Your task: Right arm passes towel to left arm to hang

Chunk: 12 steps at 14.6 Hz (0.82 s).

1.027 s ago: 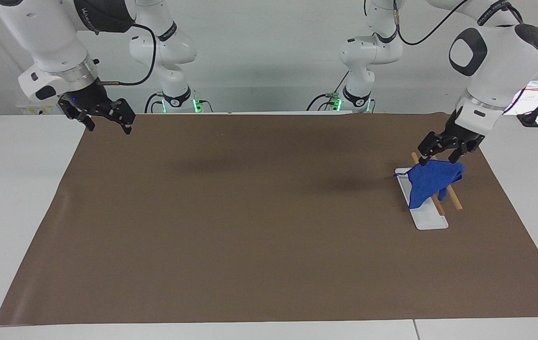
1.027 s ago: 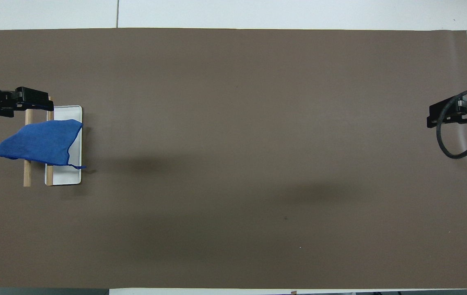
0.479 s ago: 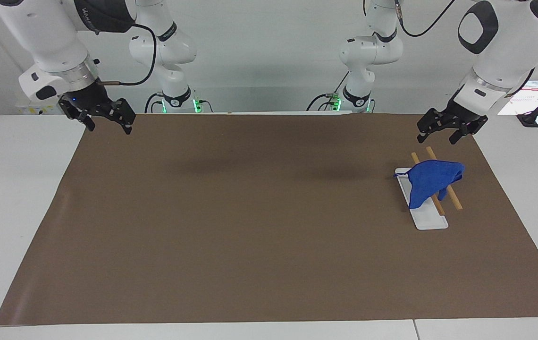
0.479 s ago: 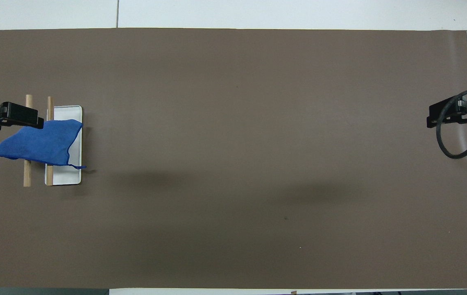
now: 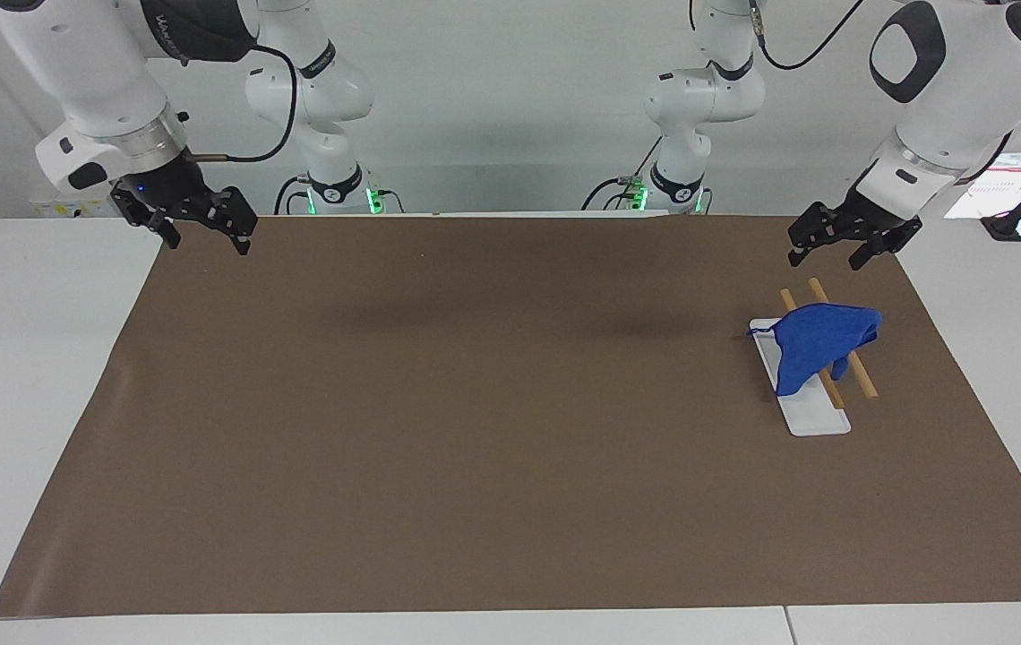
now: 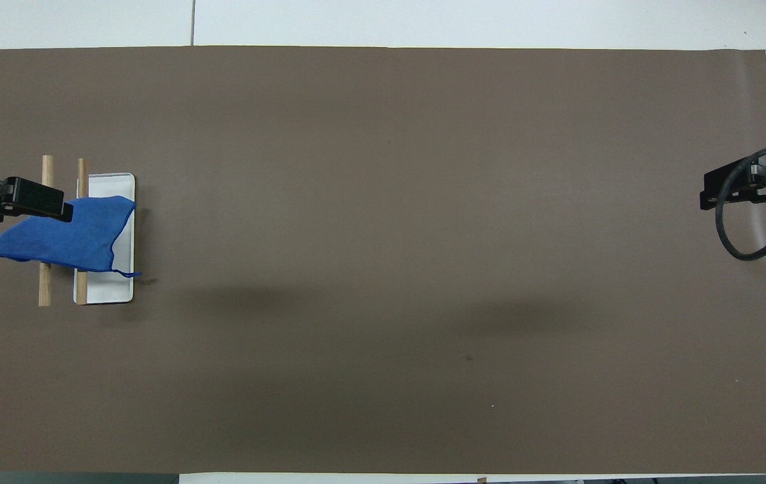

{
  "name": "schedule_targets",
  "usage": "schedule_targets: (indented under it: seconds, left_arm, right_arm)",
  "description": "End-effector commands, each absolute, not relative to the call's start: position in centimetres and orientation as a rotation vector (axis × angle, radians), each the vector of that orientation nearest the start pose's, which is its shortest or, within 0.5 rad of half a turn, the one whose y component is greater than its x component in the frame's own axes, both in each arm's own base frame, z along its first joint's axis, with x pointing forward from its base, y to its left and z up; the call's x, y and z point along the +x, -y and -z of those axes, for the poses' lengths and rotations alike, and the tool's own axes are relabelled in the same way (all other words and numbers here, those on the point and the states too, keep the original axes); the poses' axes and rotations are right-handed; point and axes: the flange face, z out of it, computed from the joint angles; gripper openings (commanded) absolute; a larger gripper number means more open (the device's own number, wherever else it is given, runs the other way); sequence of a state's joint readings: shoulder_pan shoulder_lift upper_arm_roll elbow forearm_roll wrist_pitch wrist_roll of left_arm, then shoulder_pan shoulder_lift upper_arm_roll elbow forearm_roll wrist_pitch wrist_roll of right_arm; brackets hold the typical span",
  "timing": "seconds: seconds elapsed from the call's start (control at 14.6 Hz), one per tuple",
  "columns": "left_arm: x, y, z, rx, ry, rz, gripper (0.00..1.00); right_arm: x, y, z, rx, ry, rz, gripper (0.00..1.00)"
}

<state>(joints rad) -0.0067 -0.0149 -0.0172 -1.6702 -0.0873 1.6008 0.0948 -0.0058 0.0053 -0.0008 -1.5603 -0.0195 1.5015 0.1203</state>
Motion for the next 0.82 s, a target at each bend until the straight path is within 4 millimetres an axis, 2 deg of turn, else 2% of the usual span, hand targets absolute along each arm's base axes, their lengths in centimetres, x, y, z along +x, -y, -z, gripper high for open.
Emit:
schedule_targets:
  seconds: [0.0,0.21,0.34,0.75]
  left_arm:
    - [54.29,1.96,-59.18,-3.201,-0.222,-0.101,1.0]
    - [54.35,1.86,-59.4,-3.175,-0.246,-0.089,1.0]
    - [54.41,1.95,-59.38,-3.175,-0.248,-0.082,1.0]
    - [54.56,2.62,-59.44,-3.145,-0.298,-0.059,1.0]
  right_arm:
    - [54.53,0.66,-62.24,-3.166,-0.201,-0.099,1.0]
    - [54.53,0.66,-62.24,-3.167,-0.189,-0.1,1.0]
    - [54.53,0.66,-62.24,-3.169,-0.102,-0.101,1.0]
    - [54.48,0.66,-62.21,-3.169,-0.111,-0.108,1.0]
